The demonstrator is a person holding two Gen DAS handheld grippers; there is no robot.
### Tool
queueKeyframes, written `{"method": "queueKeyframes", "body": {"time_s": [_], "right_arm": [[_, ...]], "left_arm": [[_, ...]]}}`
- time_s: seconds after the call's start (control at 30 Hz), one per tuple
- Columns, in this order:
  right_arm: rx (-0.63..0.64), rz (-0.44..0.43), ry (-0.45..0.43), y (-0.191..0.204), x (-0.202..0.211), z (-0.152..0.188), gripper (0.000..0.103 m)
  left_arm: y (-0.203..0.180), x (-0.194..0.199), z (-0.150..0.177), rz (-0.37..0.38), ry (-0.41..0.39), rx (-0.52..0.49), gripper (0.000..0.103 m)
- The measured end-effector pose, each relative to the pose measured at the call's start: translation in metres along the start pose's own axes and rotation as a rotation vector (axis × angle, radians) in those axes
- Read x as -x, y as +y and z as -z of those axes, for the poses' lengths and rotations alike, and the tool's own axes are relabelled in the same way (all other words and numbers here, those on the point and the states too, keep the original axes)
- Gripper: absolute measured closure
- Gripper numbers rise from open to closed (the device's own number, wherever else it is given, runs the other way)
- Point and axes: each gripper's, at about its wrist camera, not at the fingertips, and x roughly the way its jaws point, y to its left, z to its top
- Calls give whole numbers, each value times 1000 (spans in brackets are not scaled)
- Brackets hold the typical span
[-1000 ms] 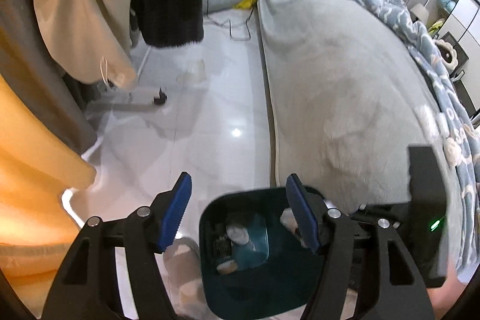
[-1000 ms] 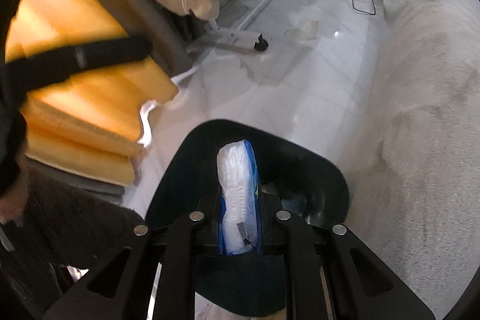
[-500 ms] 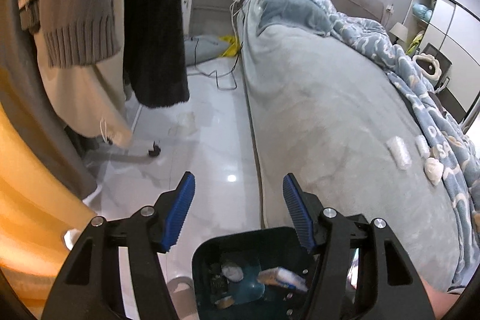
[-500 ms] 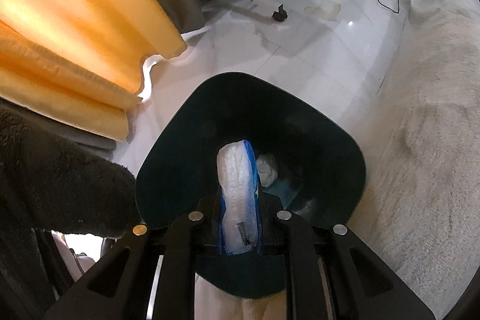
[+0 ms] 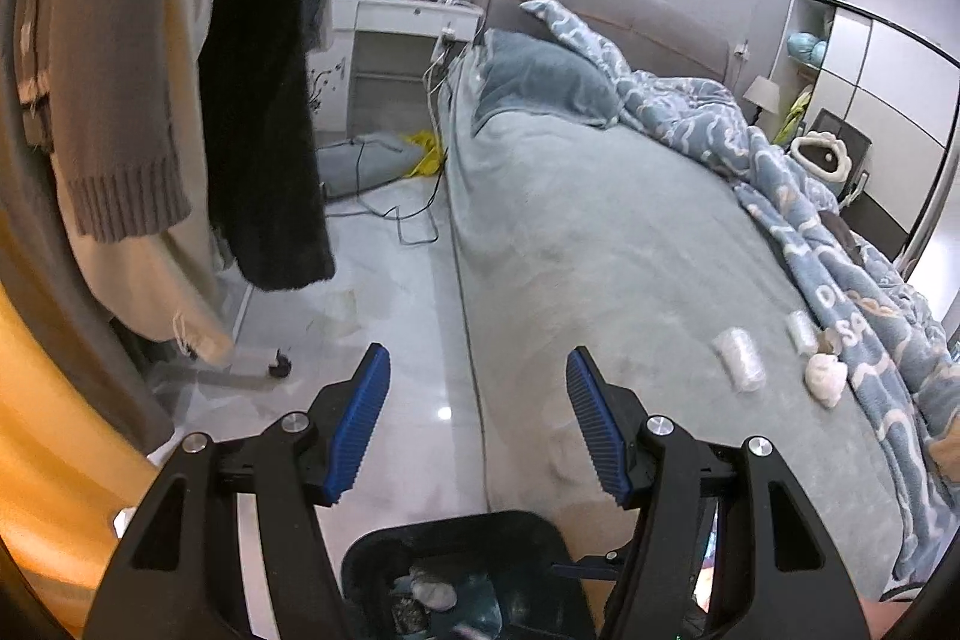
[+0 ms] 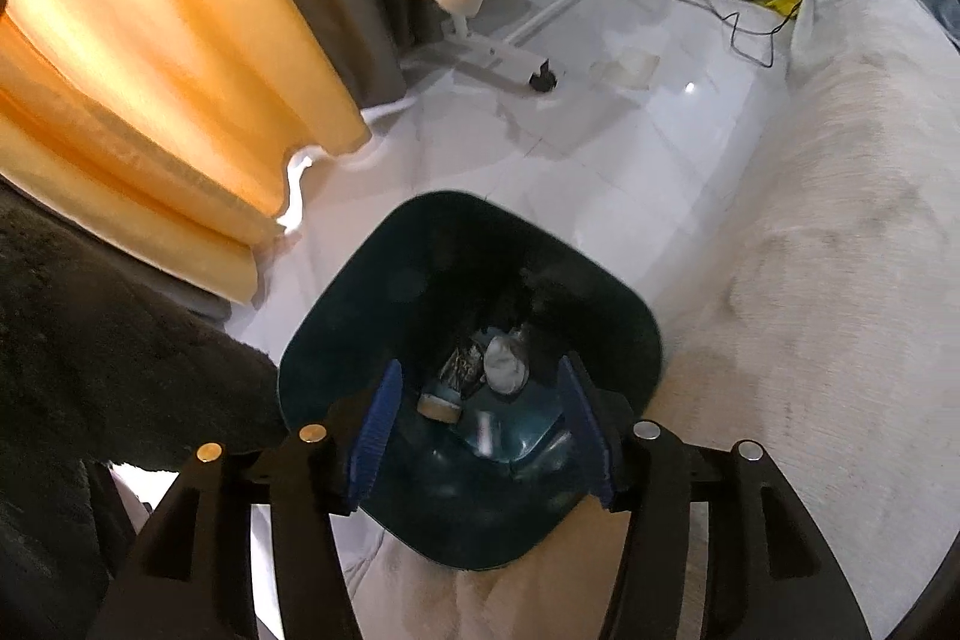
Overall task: Collect trash
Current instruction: 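Move both tools back over the bed toward the bubble wrap and cotton ball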
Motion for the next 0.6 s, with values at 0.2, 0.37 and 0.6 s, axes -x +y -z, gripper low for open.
{"method": "queueKeyframes", "body": {"time_s": [0.2, 0.37, 0.6], "right_arm": [[-25, 14, -81, -13, 29, 6, 45], [-65, 34, -157, -31, 54, 13, 44], [-155, 95, -263, -66, 87, 30, 44]], "left_arm": [[-23, -1, -3, 29, -26, -5, 37], [-44, -3, -7, 46, -45, -29, 33], [-78, -12, -9, 68, -56, -79, 30]]}}
